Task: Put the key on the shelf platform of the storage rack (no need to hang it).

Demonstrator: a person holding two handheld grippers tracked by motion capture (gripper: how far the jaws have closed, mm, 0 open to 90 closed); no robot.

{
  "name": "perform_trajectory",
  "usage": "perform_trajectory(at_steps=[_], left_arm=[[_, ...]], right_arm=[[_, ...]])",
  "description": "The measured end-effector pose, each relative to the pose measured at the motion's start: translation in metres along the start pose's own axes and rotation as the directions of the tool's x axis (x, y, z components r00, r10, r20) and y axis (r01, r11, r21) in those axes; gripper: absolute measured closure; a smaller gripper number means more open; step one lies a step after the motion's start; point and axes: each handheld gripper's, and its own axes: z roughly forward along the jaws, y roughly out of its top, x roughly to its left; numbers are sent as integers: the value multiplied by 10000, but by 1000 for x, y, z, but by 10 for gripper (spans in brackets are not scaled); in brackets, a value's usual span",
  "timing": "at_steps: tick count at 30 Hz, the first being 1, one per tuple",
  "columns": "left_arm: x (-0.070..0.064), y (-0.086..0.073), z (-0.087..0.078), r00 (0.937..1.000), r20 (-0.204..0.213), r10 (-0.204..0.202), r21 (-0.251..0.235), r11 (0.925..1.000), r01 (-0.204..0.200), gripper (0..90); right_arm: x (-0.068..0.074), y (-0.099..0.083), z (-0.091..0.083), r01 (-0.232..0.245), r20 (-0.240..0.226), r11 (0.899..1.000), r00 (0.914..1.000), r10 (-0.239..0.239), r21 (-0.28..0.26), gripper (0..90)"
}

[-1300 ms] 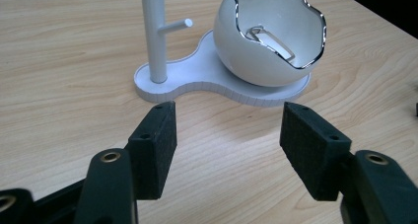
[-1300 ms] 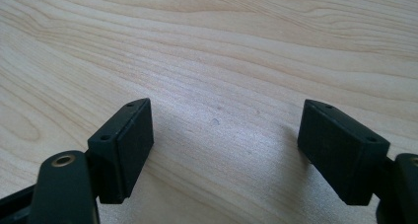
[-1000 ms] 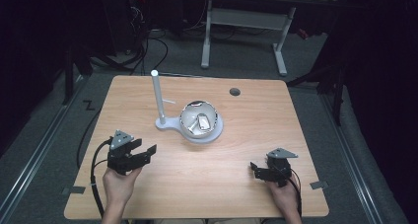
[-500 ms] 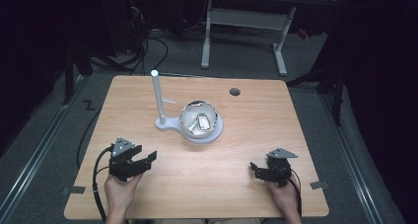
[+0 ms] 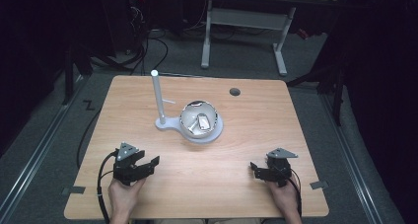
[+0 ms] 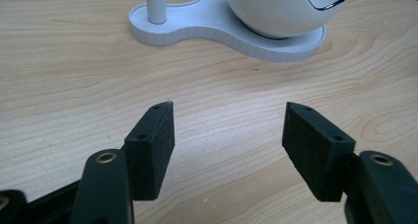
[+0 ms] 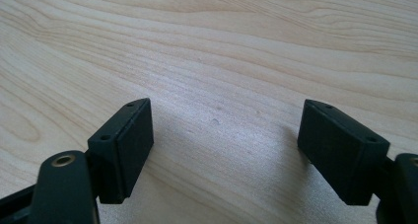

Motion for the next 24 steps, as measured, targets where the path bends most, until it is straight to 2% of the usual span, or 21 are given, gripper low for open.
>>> perform_trajectory(at_steps=[11, 19, 24], left_arm=[[-5, -11, 14, 10000, 74, -53, 127, 9999, 52, 379], [-13, -21, 29, 9999, 106, 72, 326, 9994, -76, 375], [-15, -23, 34, 9997, -29, 231, 364, 9991, -230, 371]], right_arm=[[0, 0, 0, 42, 0, 10000, 10000, -42, -2, 219], [0, 0, 0, 9, 4, 10000, 10000, -9, 7, 219], [0, 0, 0, 19, 6, 10000, 10000, -19, 13, 219]])
